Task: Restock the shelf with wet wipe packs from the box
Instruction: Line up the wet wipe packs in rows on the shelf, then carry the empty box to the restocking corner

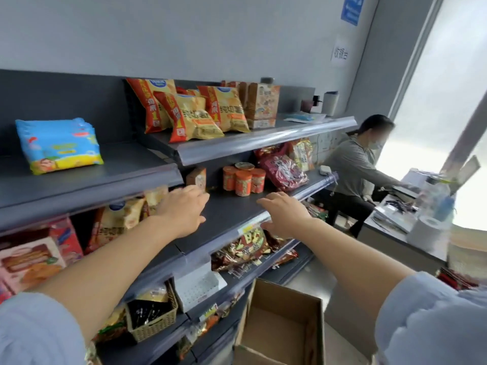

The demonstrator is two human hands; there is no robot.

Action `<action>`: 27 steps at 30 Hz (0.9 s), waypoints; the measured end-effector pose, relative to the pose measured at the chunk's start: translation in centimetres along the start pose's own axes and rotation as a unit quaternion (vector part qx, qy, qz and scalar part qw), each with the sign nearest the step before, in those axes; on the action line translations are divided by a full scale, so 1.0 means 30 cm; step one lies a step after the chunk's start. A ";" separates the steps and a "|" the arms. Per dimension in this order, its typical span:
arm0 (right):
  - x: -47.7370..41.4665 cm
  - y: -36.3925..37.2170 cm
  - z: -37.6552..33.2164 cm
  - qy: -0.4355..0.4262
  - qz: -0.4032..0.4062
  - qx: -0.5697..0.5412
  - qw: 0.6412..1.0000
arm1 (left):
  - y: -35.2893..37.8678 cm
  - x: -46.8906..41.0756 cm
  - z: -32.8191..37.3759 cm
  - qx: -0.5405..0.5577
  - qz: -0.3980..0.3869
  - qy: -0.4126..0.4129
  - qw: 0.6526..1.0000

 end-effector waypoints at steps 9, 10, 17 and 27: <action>0.195 0.196 0.322 0.027 -0.055 -0.022 0.998 | 0.119 -0.039 0.413 0.021 -0.081 0.040 0.996; 0.209 0.220 0.350 0.034 -0.062 -0.026 0.997 | 0.133 -0.042 0.445 0.025 -0.088 0.042 0.995; 0.247 0.393 0.493 0.073 -0.106 -0.059 0.990 | 0.300 -0.077 0.609 0.059 -0.146 0.049 0.986; 0.211 0.707 0.622 0.133 -0.176 -0.099 0.970 | 0.657 -0.125 0.795 0.124 -0.224 0.048 0.966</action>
Point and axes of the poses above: each hand's wrist, its own x-axis away from the middle knuckle, its own y-axis out of the palm, z = x × y, the point moved 3 cm from there along -x, towards the middle knuckle, and after that the axes turned 10 degrees about -x, right-handed, at the moved point
